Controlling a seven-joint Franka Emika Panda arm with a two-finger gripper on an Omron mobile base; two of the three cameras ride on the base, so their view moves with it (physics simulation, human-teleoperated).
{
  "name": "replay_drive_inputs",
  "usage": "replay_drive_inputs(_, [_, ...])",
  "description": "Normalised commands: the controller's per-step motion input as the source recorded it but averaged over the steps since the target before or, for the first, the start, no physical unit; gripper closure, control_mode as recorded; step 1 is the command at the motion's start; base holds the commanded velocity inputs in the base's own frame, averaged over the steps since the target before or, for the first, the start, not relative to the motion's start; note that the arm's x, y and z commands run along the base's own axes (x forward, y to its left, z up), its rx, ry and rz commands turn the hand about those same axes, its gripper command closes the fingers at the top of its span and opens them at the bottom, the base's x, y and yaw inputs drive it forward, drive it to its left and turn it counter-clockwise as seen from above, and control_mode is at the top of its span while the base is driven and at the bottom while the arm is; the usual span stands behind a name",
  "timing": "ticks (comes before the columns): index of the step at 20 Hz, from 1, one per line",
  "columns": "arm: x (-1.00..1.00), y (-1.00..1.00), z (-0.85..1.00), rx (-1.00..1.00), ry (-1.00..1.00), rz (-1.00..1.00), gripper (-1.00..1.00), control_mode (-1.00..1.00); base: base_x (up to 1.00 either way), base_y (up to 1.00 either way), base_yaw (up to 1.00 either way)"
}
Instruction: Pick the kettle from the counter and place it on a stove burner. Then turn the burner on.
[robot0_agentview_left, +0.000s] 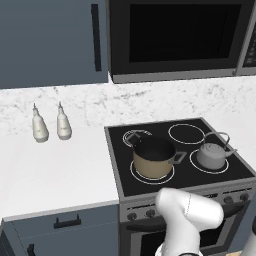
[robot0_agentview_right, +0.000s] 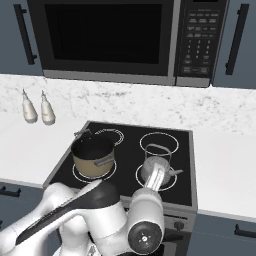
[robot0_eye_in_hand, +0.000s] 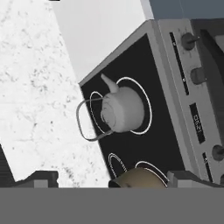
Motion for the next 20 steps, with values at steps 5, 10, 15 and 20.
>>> replay_drive_inputs(5, [-0.36,0.0,0.0,0.29,0.0,-0.1,-1.0,-1.0,0.0,0.0,0.0])
replay_drive_inputs(10, [-0.04,0.0,0.0,0.29,0.0,-0.04,-1.0,-1.0,0.0,0.0,0.0])
replay_drive_inputs(15, [-0.04,-0.03,0.0,0.26,0.0,0.0,-1.0,-1.0,0.0,0.0,0.0])
replay_drive_inputs(20, [0.0,0.0,0.0,0.06,0.0,0.0,-1.0,-1.0,0.0,0.0,0.0])
